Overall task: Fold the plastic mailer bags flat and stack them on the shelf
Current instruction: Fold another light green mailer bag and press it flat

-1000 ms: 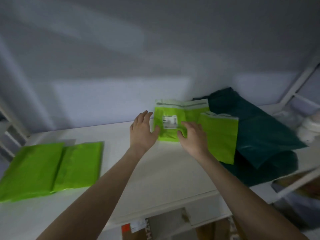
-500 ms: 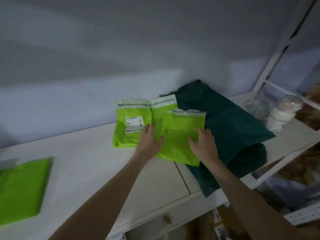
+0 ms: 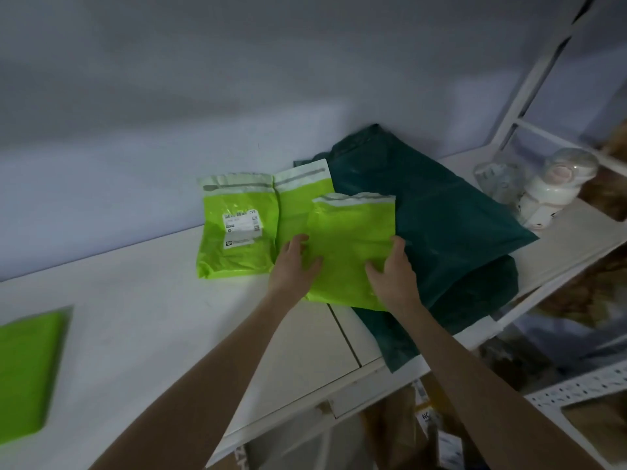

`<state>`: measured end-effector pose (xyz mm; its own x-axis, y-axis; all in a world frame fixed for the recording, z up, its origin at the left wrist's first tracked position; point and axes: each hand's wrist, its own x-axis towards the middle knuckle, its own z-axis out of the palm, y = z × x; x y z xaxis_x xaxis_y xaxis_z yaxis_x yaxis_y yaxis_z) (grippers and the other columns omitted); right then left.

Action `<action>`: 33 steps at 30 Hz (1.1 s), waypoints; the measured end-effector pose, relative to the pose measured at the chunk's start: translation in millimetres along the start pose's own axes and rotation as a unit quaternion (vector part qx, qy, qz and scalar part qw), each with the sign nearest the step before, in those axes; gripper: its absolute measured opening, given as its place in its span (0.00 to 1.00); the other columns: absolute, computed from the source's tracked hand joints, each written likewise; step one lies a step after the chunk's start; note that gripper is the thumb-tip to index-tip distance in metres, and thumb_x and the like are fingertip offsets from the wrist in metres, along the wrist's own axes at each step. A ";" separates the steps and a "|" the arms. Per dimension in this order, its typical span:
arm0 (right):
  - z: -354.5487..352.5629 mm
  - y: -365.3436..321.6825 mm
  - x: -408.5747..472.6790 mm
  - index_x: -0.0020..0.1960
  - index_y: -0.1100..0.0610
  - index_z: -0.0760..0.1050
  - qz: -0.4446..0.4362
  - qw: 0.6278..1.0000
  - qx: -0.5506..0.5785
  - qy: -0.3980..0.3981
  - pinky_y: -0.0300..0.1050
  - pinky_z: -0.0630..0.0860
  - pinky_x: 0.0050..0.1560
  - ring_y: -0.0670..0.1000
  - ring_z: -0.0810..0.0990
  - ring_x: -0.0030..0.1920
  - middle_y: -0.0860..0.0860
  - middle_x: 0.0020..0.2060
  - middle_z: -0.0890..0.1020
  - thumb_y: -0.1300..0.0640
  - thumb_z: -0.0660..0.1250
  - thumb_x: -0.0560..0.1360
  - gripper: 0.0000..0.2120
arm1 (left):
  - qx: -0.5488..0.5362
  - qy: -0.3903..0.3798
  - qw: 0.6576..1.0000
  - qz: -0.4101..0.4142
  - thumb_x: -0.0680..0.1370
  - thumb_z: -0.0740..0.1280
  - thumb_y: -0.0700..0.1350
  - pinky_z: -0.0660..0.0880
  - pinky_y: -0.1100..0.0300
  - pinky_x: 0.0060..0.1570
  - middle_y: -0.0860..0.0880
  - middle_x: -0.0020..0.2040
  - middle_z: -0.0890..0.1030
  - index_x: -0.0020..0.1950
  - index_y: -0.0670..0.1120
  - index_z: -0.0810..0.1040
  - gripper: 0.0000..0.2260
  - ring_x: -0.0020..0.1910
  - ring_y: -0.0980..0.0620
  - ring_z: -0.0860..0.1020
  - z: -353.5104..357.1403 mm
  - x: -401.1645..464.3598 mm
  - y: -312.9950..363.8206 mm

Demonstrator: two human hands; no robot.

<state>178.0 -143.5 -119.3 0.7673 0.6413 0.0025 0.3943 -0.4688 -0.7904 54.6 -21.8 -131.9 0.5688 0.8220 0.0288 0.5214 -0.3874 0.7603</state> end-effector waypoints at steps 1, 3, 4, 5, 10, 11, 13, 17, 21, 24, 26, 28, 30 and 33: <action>0.2 -1.5 0.1 0.70 0.57 0.56 -0.007 1.000 0.004 0.008 0.52 0.72 0.57 0.59 0.75 0.58 0.57 0.61 0.72 0.58 0.65 0.76 0.27 | -0.018 0.012 1.000 0.004 0.76 0.68 0.48 0.72 0.57 0.53 0.45 0.62 0.73 0.68 0.46 0.66 0.23 0.57 0.49 0.73 -0.8 -0.3 1.4; -0.4 -4.8 -0.6 0.69 0.57 0.57 -0.030 0.999 0.010 0.021 0.53 0.74 0.57 0.58 0.76 0.57 0.57 0.60 0.73 0.59 0.64 0.76 0.25 | -0.058 0.045 0.997 0.003 0.74 0.70 0.47 0.71 0.59 0.51 0.46 0.59 0.73 0.66 0.45 0.69 0.22 0.52 0.51 0.72 -3.9 -1.6 3.6; -1.0 -7.0 -1.7 0.68 0.57 0.57 -0.044 0.999 0.013 0.026 0.53 0.74 0.56 0.57 0.76 0.56 0.57 0.59 0.74 0.60 0.64 0.76 0.25 | -0.073 0.064 0.995 0.006 0.73 0.71 0.47 0.71 0.59 0.51 0.46 0.57 0.73 0.64 0.45 0.70 0.22 0.51 0.51 0.72 -6.4 -3.2 4.4; -1.8 -9.8 -2.8 0.68 0.56 0.58 -0.055 0.998 0.014 0.031 0.52 0.74 0.55 0.57 0.77 0.54 0.57 0.58 0.75 0.60 0.64 0.76 0.24 | -0.083 0.079 0.993 0.010 0.73 0.72 0.46 0.71 0.59 0.50 0.46 0.56 0.73 0.63 0.45 0.70 0.22 0.50 0.51 0.72 -9.3 -5.0 5.2; 3.4 -32.3 -15.4 0.66 0.57 0.61 -0.105 0.992 0.021 0.063 0.51 0.74 0.49 0.57 0.78 0.50 0.57 0.52 0.77 0.63 0.64 0.76 0.21 | -0.085 0.126 0.987 0.052 0.74 0.71 0.45 0.70 0.59 0.46 0.47 0.54 0.74 0.61 0.44 0.72 0.18 0.46 0.52 0.71 -36.4 -21.7 4.1; 6.4 -38.3 -19.8 0.65 0.57 0.62 -0.117 0.991 0.024 0.067 0.51 0.74 0.48 0.58 0.78 0.50 0.58 0.52 0.77 0.63 0.64 0.76 0.20 | -0.079 0.139 0.985 0.063 0.74 0.70 0.45 0.71 0.58 0.47 0.47 0.54 0.73 0.61 0.44 0.72 0.17 0.47 0.52 0.71 -43.8 -26.8 2.7; 14.2 -50.3 -28.3 0.64 0.59 0.64 -0.141 0.986 0.029 0.080 0.50 0.72 0.46 0.59 0.78 0.49 0.59 0.50 0.78 0.64 0.65 0.75 0.19 | -0.071 0.166 0.980 0.087 0.75 0.70 0.43 0.71 0.58 0.50 0.46 0.55 0.72 0.62 0.43 0.72 0.17 0.50 0.53 0.71 -58.2 -37.1 -1.6; 40.4 -76.9 -55.5 0.63 0.60 0.69 -0.180 0.980 0.015 0.084 0.48 0.69 0.41 0.62 0.78 0.45 0.61 0.45 0.80 0.63 0.65 0.75 0.17 | -0.042 0.210 0.974 0.080 0.75 0.68 0.43 0.69 0.62 0.47 0.45 0.62 0.68 0.65 0.45 0.70 0.19 0.54 0.48 0.74 -93.3 -69.5 -17.4; 73.9 -94.5 -88.4 0.64 0.57 0.73 -0.223 0.974 -0.014 0.042 0.50 0.71 0.42 0.63 0.79 0.44 0.61 0.43 0.82 0.61 0.65 0.76 0.17 | 0.038 0.246 0.967 0.051 0.75 0.67 0.45 0.74 0.53 0.38 0.46 0.64 0.67 0.66 0.46 0.69 0.20 0.48 0.44 0.77 -123.6 -108.5 -49.2; 98.6 -97.6 -114.6 0.65 0.55 0.74 -0.251 0.967 -0.052 -0.005 0.50 0.73 0.44 0.62 0.80 0.49 0.60 0.50 0.83 0.58 0.64 0.77 0.17 | 0.088 0.238 0.967 0.012 0.76 0.67 0.45 0.72 0.53 0.33 0.47 0.64 0.67 0.65 0.45 0.69 0.19 0.40 0.41 0.78 -138.3 -136.6 -81.8; 113.4 -94.0 -130.0 0.67 0.54 0.72 -0.261 0.962 -0.065 -0.052 0.50 0.74 0.49 0.59 0.80 0.54 0.57 0.56 0.81 0.56 0.63 0.78 0.18 | 0.105 0.228 0.968 -0.013 0.76 0.67 0.45 0.71 0.53 0.33 0.46 0.64 0.68 0.64 0.44 0.70 0.18 0.39 0.39 0.78 -143.0 -154.5 -101.4; 123.1 -87.1 -140.1 0.69 0.55 0.70 -0.267 0.957 -0.071 -0.083 0.49 0.74 0.52 0.57 0.78 0.57 0.56 0.60 0.79 0.56 0.62 0.78 0.19 | 0.127 0.212 0.968 -0.033 0.76 0.67 0.46 0.70 0.54 0.33 0.45 0.64 0.68 0.63 0.43 0.71 0.17 0.39 0.39 0.78 -143.5 -167.8 -114.1; 132.7 -79.8 -148.7 0.71 0.54 0.67 -0.268 0.953 -0.099 -0.104 0.49 0.74 0.52 0.58 0.78 0.56 0.57 0.59 0.78 0.56 0.61 0.79 0.20 | 0.152 0.193 0.968 -0.054 0.77 0.66 0.47 0.68 0.54 0.32 0.44 0.64 0.68 0.63 0.42 0.71 0.17 0.39 0.39 0.78 -141.9 -179.0 -125.0; 141.7 -70.4 -157.4 0.73 0.52 0.61 -0.244 0.945 -0.173 -0.132 0.50 0.73 0.47 0.59 0.78 0.52 0.57 0.59 0.73 0.53 0.58 0.80 0.22 | 0.188 0.167 0.964 -0.086 0.78 0.64 0.50 0.69 0.54 0.34 0.44 0.65 0.66 0.64 0.42 0.70 0.18 0.45 0.40 0.78 -135.9 -189.8 -134.8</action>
<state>-42.2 -125.3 -150.9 0.3161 0.9404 0.1250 0.8457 -0.2196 -0.4864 -210.1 -68.8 -151.6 0.2494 0.9517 0.1792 0.8190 -0.3060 0.4854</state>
